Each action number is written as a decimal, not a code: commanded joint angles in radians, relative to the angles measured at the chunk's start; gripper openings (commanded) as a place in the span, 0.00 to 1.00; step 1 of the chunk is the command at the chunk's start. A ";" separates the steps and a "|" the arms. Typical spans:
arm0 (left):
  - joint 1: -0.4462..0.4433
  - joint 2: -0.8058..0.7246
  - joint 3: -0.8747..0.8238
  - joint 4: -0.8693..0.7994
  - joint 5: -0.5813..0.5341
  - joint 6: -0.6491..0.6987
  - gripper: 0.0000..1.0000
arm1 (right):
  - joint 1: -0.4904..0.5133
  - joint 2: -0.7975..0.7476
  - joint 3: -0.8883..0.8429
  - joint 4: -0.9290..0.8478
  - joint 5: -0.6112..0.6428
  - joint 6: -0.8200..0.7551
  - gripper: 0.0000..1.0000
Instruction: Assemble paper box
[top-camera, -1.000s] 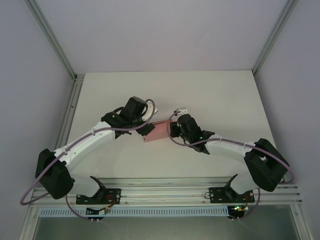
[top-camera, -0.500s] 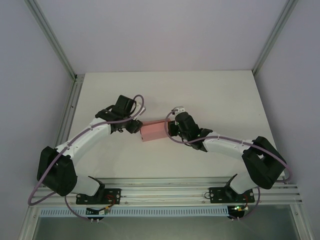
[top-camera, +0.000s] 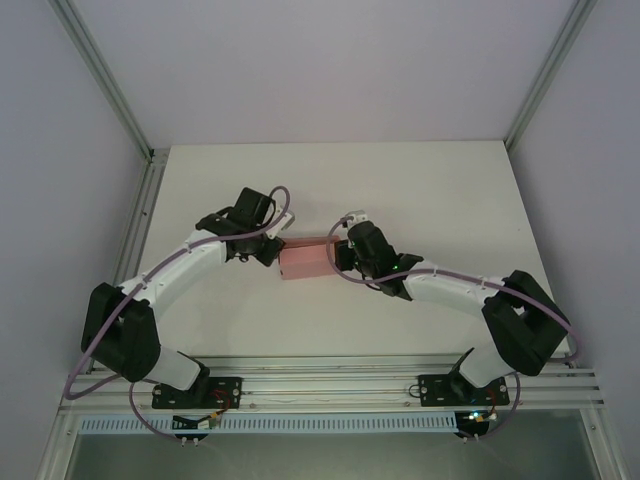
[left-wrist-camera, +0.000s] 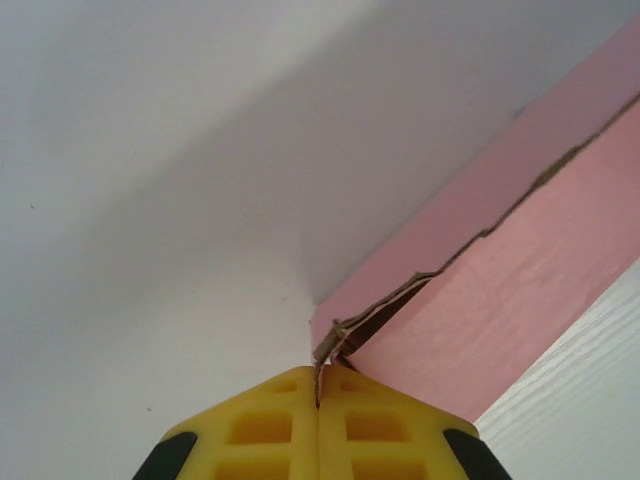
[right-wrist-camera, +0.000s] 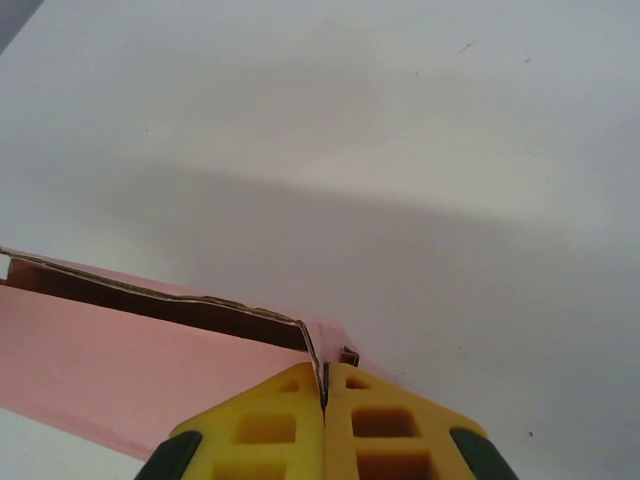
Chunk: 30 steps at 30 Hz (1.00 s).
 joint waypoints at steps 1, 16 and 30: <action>0.006 0.021 0.064 -0.022 0.042 -0.190 0.00 | 0.033 0.054 -0.007 -0.190 0.016 0.016 0.00; 0.007 0.102 0.165 -0.140 0.107 -0.530 0.00 | 0.138 0.132 0.068 -0.295 0.286 0.048 0.00; -0.034 -0.007 -0.071 0.026 0.019 -0.572 0.00 | 0.155 0.118 0.025 -0.231 0.294 0.089 0.00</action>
